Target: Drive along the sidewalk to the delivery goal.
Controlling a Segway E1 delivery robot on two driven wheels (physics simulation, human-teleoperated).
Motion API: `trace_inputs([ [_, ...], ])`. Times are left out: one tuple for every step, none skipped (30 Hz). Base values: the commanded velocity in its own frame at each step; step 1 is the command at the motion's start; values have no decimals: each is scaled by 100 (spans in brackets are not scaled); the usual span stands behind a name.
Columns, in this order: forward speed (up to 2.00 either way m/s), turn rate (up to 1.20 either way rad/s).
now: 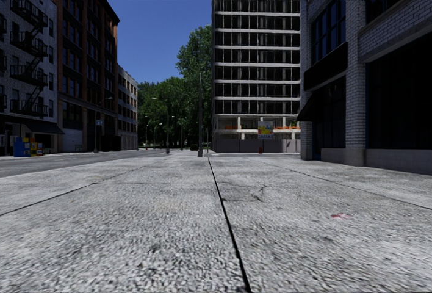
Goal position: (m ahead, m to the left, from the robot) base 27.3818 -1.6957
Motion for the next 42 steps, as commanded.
trace_inputs([
  [200, 0],
  [200, 0],
  [200, 0],
  [200, 0],
  [200, 0],
  [200, 0],
  [200, 0],
  [200, 0],
  [200, 0],
  [200, 0],
  [200, 0],
  [200, 0],
  [200, 0],
  [200, 0],
  [200, 0],
  [200, 0],
  [200, 0],
  [200, 0],
  [200, 0],
  [200, 0],
  [200, 0],
  [200, 0],
  [200, 0],
  [200, 0],
  [200, 0],
  [200, 0],
  [200, 0],
  [200, 0],
  [200, 0],
  [200, 0],
  [200, 0],
  [200, 0],
  [200, 0],
  [200, 0],
  [200, 0],
  [200, 0],
  [200, 0],
  [200, 0],
  [200, 0],
  [200, 0],
  [200, 0],
  [200, 0],
])
